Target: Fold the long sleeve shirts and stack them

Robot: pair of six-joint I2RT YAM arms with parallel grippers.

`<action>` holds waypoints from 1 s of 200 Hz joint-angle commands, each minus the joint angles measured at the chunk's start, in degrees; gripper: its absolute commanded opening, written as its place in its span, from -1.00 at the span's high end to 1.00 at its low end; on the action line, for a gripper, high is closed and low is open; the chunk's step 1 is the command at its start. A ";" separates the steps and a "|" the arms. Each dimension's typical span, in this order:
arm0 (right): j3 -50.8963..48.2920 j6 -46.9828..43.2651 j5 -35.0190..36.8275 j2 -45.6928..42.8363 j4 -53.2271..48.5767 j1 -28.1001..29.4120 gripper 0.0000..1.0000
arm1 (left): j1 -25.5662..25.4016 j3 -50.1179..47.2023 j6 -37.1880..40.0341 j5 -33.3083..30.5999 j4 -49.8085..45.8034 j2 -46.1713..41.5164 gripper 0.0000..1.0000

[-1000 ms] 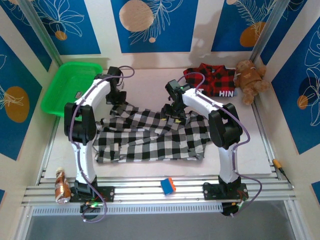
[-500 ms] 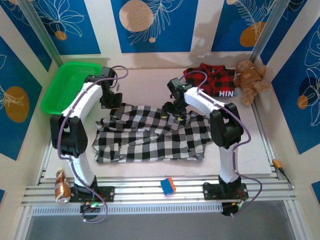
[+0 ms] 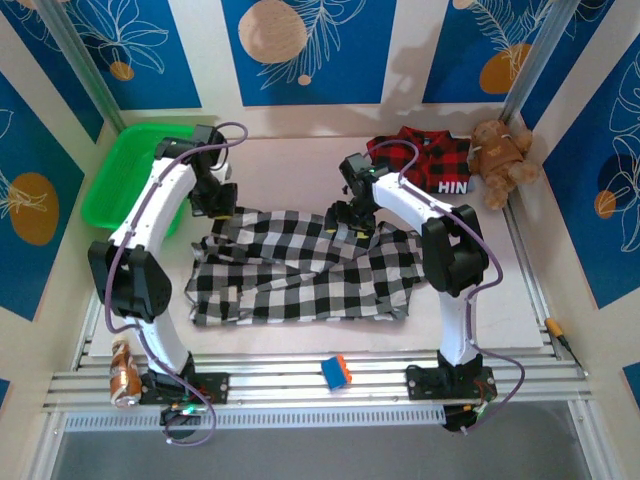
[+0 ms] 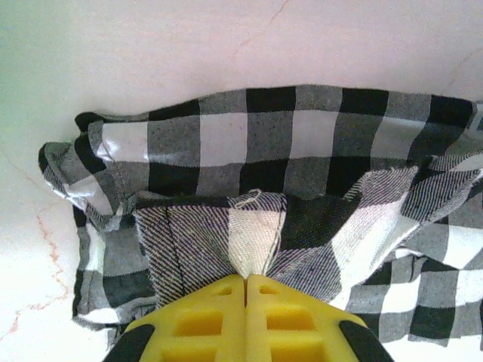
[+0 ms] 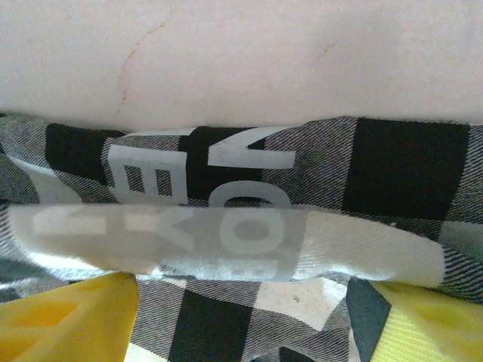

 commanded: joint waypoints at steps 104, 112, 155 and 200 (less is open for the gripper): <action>-0.28 -5.30 3.57 5.39 -5.38 0.87 -0.34 | -2.10 -1.12 3.35 -15.82 -14.00 -0.66 1.00; -0.72 -5.74 3.62 5.10 -5.09 1.03 -0.34 | -2.14 -1.48 3.59 -16.76 -13.41 -0.14 1.00; -2.16 -6.68 3.59 4.67 -5.07 1.42 -0.33 | -2.28 -5.17 3.75 -19.45 -9.28 2.91 1.00; -2.22 -7.10 4.19 4.79 -5.68 1.31 -0.34 | -2.60 -12.14 3.26 -21.35 -4.59 3.85 1.00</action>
